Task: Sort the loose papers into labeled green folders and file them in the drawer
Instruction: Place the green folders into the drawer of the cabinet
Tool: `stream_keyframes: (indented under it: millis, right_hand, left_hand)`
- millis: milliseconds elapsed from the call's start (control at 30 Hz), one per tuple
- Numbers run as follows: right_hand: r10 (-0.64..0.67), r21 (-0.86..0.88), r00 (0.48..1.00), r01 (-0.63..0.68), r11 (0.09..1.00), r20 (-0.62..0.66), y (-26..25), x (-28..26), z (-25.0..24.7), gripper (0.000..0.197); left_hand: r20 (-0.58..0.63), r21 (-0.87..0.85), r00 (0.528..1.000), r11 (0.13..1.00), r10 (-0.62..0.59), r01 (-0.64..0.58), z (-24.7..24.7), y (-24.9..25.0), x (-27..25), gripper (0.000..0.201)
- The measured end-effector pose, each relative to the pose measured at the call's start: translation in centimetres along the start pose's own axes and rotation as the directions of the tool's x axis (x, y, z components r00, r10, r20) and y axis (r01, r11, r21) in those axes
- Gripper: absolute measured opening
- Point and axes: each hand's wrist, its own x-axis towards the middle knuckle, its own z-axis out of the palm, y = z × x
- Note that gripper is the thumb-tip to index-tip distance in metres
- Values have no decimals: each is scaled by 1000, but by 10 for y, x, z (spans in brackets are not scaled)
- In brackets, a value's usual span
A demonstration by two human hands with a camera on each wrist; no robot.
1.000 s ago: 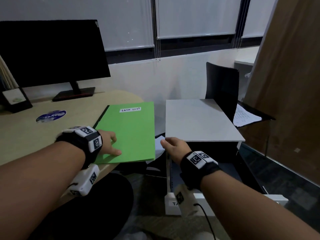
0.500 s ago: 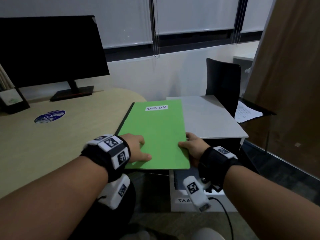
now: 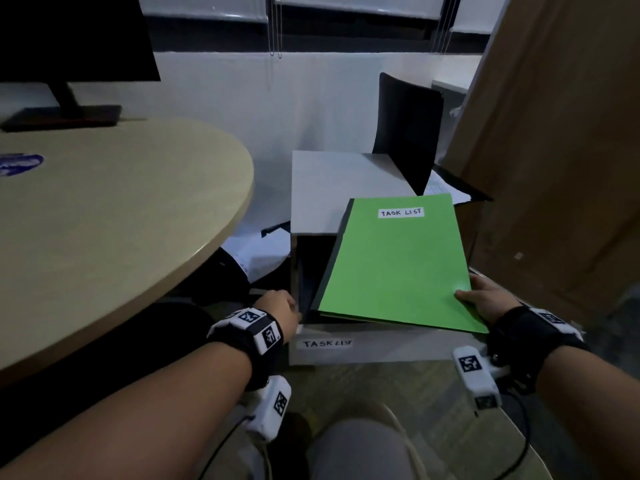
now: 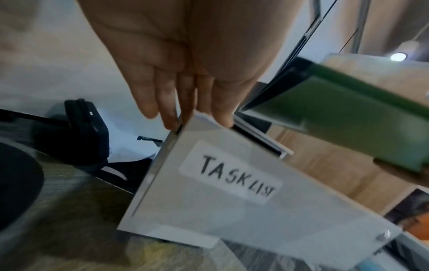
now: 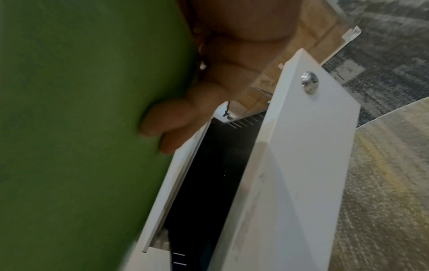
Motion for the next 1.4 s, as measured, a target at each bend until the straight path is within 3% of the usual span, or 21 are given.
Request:
stream_keyframes:
  millis: [100,600,833,933,1167,1400]
  right_hand:
    - [30,-55,999,-31,998,-19,9,-4,-8,46]
    - [70,-268,994,-45,962,83,50,-27,-29,39]
    - [121,-210,985,-92,973,127,66,-36,-21,42]
    - [140,-169,980,-115,979,144,64,-41,-13,34]
    - [139,-217,987,-118,969,85,48,-7,-5,39]
    - [169,-234,980,-141,962,103,25,20,8,36]
  left_hand:
    - [159,54,986,997,39,-48,21,-7,4,34]
    - [115,88,993,996,12,-23,25,-6,6,30]
    - [82,-25,996,999,45,-43,33,-13,-13,29]
    - [53,-78,998,996,35,-31,37,-17,-20,25]
    - [33,-159,999,987,37,-31,46,-26,-35,24]
    - [46,-184,998,982,43,-34,51,-31,-39,21]
